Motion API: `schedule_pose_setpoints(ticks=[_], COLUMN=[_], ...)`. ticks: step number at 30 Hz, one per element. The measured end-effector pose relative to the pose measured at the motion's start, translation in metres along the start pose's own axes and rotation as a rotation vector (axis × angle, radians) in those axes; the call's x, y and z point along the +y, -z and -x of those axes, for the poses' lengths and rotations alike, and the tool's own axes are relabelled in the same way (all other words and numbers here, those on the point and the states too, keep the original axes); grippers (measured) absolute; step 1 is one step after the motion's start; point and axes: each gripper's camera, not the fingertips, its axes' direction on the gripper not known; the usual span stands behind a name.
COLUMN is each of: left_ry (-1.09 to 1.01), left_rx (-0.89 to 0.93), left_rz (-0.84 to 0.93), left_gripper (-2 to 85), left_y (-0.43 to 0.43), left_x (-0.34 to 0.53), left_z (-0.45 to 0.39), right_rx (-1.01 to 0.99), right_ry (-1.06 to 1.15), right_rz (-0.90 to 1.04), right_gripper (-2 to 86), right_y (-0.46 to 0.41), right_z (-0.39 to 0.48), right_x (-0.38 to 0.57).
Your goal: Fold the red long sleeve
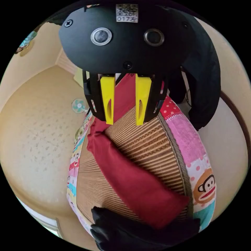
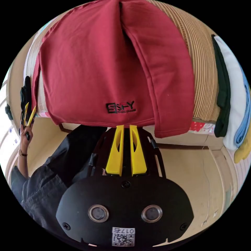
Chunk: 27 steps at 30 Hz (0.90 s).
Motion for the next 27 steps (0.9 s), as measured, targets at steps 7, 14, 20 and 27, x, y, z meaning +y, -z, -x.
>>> schedule_pose_setpoints(ticks=[7,14,20,27], left_ry=[0.318,0.128,-0.608,-1.245], left_rx=[0.163,0.250,0.057,0.092], left_rz=[-0.217,-0.281,-0.335,-0.043], left_gripper=[9.7,3.1,2.5,0.4], left_y=[0.024,0.061,0.097,-0.084], left_x=[-0.078,-0.082,-0.051,0.126], left_z=[0.046,0.002,-0.238,-0.407], right_rx=[-0.191,-0.229,-0.424,-0.930], right_ry=[-0.241,-0.298,-0.409,-0.688], right_rz=[-0.089,-0.133,-0.242,-0.395], right_gripper=[4.3,5.9,6.4,8.0], right_y=[0.109,0.190,0.247,0.243], right_z=[-0.053,-0.080,-0.138,-0.234], right_x=[0.053,0.098,0.151,0.233])
